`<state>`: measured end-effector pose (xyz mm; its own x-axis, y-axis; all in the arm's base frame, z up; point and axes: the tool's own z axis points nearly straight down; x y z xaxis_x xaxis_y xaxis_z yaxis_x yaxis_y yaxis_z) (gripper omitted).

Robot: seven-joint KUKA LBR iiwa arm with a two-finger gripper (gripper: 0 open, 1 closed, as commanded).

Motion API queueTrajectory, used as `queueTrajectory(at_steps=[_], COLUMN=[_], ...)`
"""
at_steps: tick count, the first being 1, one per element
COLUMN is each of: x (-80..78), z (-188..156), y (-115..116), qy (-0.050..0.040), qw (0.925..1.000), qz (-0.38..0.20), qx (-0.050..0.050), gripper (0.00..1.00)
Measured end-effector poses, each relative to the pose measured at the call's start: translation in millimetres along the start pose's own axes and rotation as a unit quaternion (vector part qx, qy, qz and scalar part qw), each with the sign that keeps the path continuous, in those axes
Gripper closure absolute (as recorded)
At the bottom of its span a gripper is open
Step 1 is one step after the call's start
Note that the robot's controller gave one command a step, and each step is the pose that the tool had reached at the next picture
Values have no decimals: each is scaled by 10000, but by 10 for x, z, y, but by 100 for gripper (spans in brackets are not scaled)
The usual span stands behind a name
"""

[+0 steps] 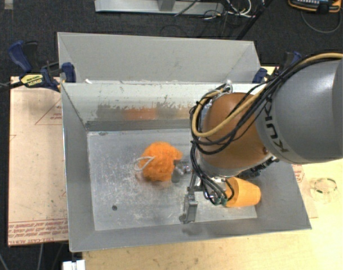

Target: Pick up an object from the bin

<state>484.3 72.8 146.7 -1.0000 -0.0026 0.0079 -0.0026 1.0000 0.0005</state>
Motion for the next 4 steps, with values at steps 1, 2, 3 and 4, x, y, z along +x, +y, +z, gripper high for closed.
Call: queueTrajectory(at_steps=[1,2,3,4], x=[-15,-488,-619,-978], z=[-43,297,469,545], y=[-3,-371,-306,-131], qy=[-36,-68,-23,-69], qw=[10000,9999,10000,9991], qz=[11,-84,-87,-410], qx=[-3,-17,26,-46], gripper=[0,0,0,0])
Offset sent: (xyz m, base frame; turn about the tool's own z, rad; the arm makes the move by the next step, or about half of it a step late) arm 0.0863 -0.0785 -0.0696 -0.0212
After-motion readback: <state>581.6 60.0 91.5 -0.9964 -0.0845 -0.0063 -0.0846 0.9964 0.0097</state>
